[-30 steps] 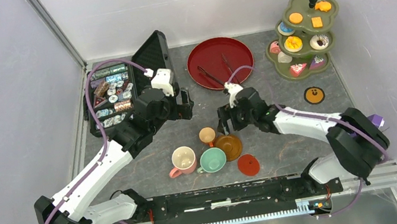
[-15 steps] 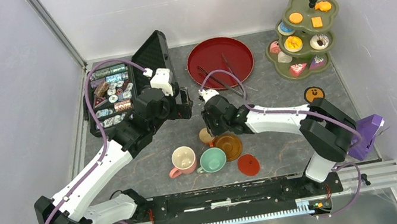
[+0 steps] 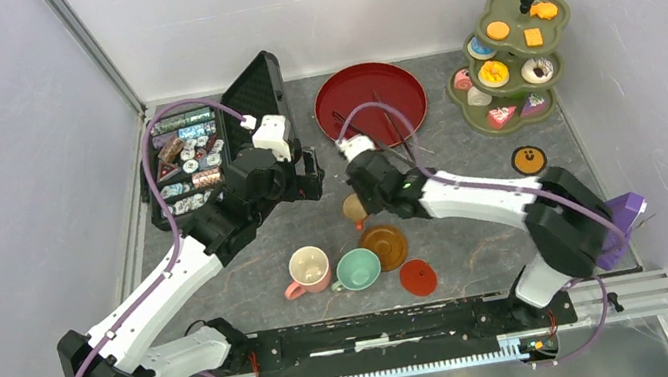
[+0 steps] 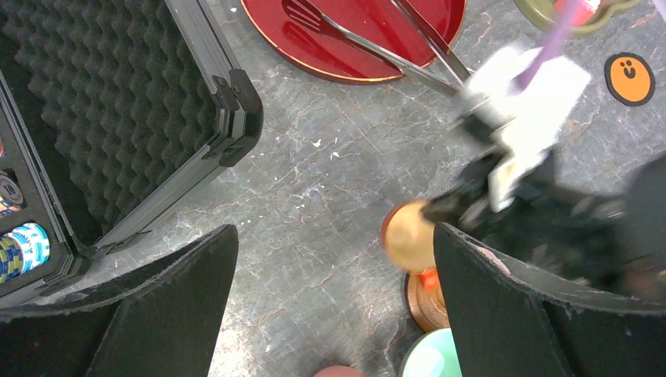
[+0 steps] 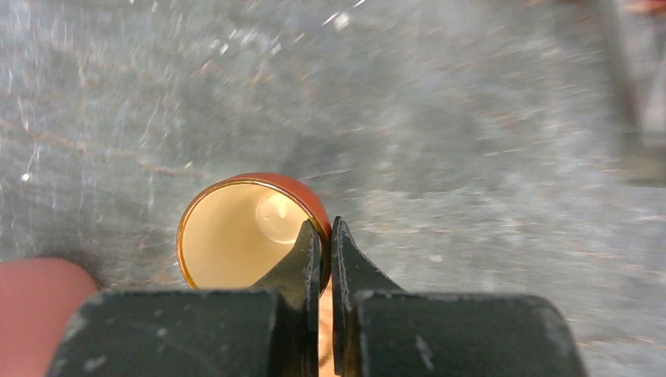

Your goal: Serve the afternoon tea

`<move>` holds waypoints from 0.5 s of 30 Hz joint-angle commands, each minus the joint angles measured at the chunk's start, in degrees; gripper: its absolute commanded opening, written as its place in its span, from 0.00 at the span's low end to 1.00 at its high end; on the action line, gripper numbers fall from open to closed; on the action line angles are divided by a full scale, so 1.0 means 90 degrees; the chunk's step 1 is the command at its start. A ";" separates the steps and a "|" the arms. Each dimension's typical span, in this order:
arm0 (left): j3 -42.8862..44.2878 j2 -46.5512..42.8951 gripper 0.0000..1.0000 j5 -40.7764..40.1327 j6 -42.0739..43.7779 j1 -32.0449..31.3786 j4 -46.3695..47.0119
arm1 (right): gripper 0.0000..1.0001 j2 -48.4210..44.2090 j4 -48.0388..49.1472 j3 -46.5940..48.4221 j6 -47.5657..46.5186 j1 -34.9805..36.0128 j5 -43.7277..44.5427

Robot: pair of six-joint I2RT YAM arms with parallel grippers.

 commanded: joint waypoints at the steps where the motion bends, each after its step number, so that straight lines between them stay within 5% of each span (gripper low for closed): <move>1: 0.0111 -0.0148 1.00 -0.0052 -0.0269 0.0031 0.0030 | 0.00 -0.1740 0.0698 -0.0455 -0.0803 -0.0832 0.0696; 4: 0.0106 -0.0163 1.00 -0.0045 -0.0270 0.0031 0.0030 | 0.00 -0.3025 0.1626 -0.1405 -0.1299 -0.1643 0.0462; 8: 0.0106 -0.0153 1.00 -0.0025 -0.0280 0.0031 0.0030 | 0.00 -0.4299 0.1993 -0.2041 -0.1658 -0.2405 0.1326; 12: 0.0111 -0.0137 1.00 -0.0004 -0.0287 0.0031 0.0045 | 0.00 -0.4189 0.0858 -0.1633 -0.1184 -0.3368 0.2539; 15: 0.0106 -0.0121 1.00 0.0012 -0.0289 0.0032 0.0040 | 0.00 -0.3906 0.0298 -0.1523 -0.0597 -0.4513 0.2198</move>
